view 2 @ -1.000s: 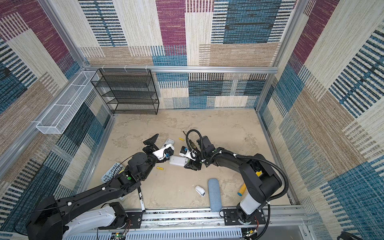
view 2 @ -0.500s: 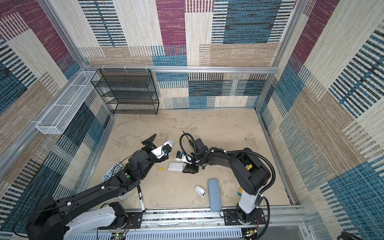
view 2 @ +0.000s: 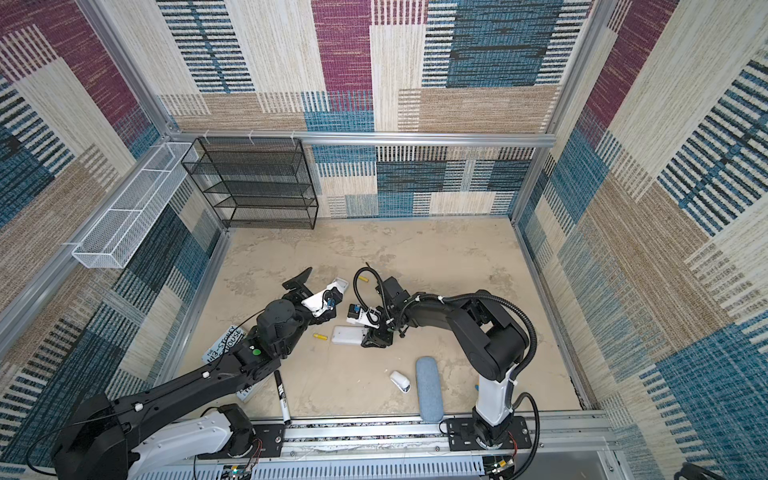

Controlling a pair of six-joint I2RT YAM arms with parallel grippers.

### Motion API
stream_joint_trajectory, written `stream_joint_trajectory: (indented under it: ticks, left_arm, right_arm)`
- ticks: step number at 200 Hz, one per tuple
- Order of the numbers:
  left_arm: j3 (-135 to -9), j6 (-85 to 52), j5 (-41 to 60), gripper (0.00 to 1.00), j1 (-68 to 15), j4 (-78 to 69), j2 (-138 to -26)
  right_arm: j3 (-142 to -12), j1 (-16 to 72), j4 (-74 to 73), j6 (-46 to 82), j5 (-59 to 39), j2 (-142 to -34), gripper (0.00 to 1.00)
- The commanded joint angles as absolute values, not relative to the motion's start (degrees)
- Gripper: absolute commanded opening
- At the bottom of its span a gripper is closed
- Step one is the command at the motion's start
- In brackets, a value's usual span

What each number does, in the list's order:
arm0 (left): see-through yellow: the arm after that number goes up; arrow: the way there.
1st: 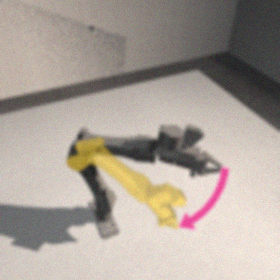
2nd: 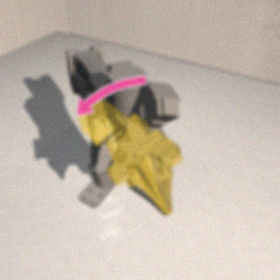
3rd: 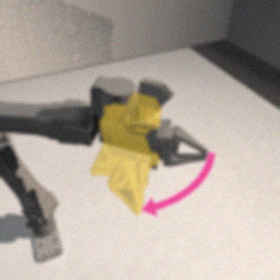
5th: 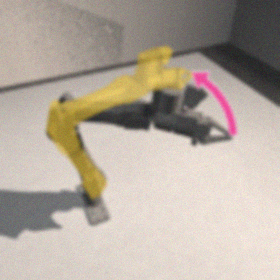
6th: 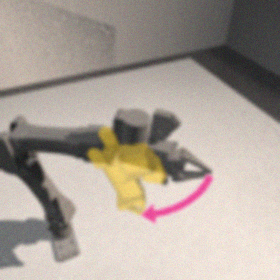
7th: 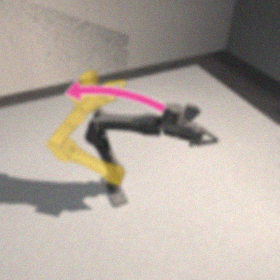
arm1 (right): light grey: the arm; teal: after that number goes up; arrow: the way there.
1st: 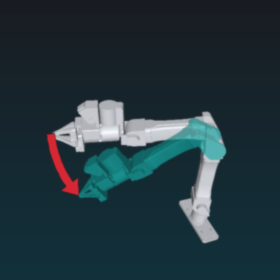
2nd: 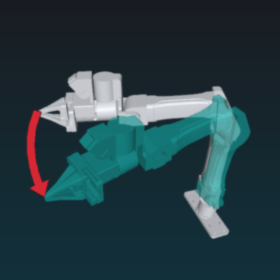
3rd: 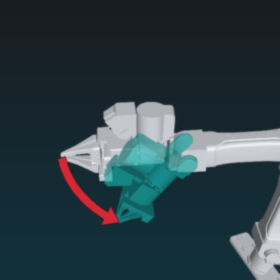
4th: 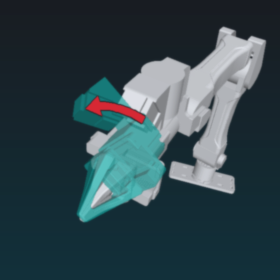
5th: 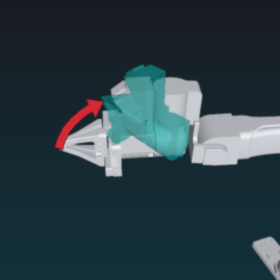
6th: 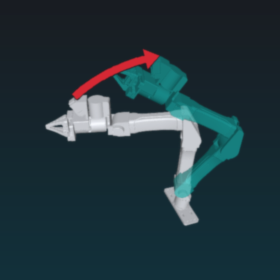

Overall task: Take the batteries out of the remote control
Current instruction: 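Lower the white device onto the table and open the right gripper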

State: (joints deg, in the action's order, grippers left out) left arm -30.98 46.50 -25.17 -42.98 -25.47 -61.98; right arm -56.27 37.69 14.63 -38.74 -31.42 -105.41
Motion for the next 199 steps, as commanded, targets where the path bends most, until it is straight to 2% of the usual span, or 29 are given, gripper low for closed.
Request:
stream_joint_trajectory:
  ticks: [1, 79, 170, 199]
  left_arm:
    - [-31.2, 44.9, -24.9, 0.99, -42.9, -26.2, -62.5]
    - [-30.8, 44.8, -25.0, 0.99, -42.9, -26.2, -62.6]
    - [-30.8, 42.5, -25.9, 0.99, -42.5, -25.8, -62.9]
    - [-31.5, 40.3, -25.9, 0.99, -41.9, -24.7, -63.0]
  right_arm:
    - [-56.2, 37.9, 19.6, -38.3, -27.3, -106.6, 0.50]
    - [-55.7, 38.1, 20.5, -38.9, -21.1, -106.4, 0.63]
    - [-53.4, 38.4, 15.6, -39.8, -22.8, -101.7, 0.82]
    - [-52.6, 38.4, 13.2, -40.1, -24.4, -98.5, 0.84]
